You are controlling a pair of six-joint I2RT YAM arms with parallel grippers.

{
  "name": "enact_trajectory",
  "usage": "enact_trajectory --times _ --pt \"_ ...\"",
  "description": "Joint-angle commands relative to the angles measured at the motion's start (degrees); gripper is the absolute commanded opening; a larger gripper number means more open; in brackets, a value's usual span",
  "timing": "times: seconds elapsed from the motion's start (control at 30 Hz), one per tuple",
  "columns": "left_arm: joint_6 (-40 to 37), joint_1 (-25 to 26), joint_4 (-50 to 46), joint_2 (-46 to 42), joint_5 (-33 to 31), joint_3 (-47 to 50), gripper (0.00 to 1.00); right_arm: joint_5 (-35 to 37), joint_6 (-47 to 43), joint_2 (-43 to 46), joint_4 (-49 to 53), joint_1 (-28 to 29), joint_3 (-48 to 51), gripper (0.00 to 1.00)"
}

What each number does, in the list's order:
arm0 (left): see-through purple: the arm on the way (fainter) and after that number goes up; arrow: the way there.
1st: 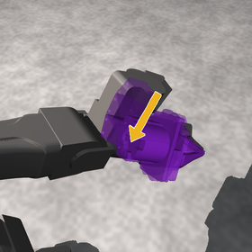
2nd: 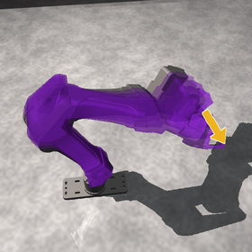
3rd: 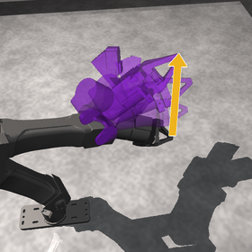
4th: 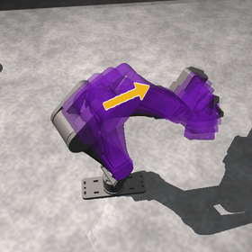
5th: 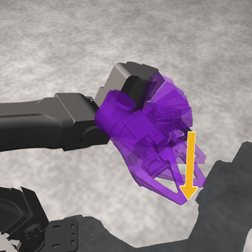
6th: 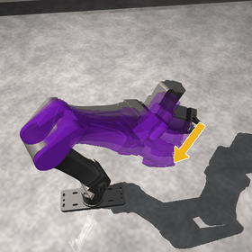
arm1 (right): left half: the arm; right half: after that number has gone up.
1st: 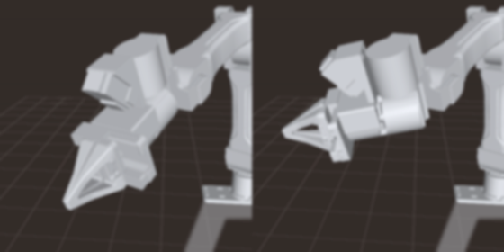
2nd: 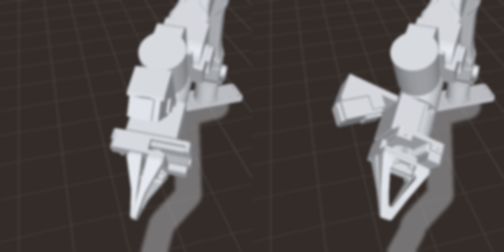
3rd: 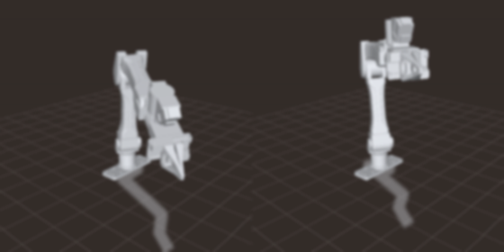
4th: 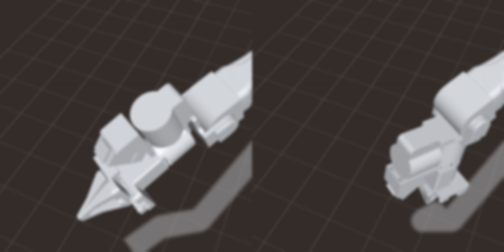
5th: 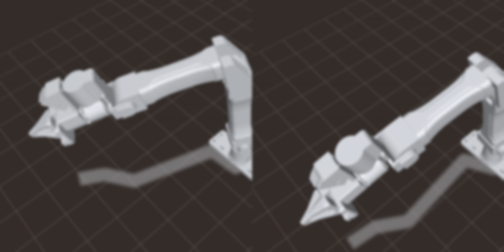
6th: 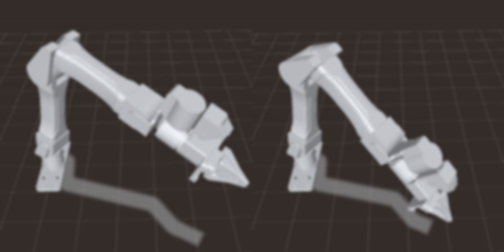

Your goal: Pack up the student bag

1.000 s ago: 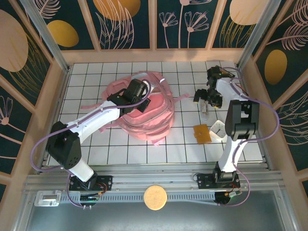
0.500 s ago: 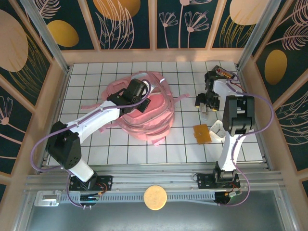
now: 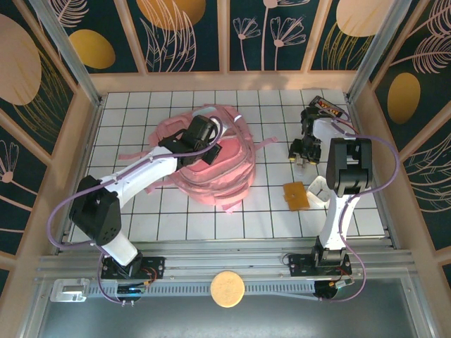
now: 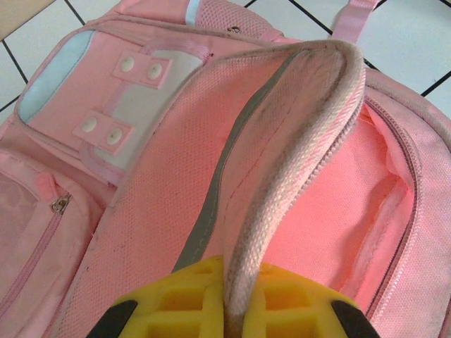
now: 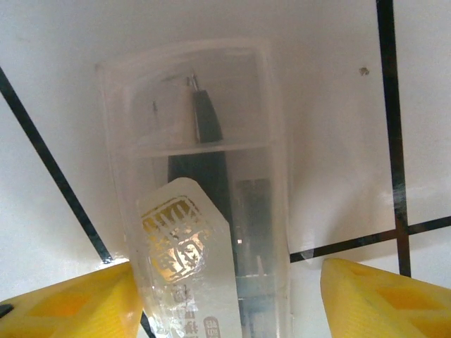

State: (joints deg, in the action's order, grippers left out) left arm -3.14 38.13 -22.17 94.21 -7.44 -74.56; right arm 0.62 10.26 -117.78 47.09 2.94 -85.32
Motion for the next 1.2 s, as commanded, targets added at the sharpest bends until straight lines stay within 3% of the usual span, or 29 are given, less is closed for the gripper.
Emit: enact_trajectory --times 0.0,1.17 --pt "1.0 -0.3 0.6 1.1 1.2 -2.6 0.0 0.7 -1.2 -1.3 -0.6 -0.6 1.1 0.65" --pt "1.4 -0.4 0.0 1.8 1.3 -3.0 0.0 -2.4 -0.4 -0.7 -1.2 -0.8 0.9 0.52"
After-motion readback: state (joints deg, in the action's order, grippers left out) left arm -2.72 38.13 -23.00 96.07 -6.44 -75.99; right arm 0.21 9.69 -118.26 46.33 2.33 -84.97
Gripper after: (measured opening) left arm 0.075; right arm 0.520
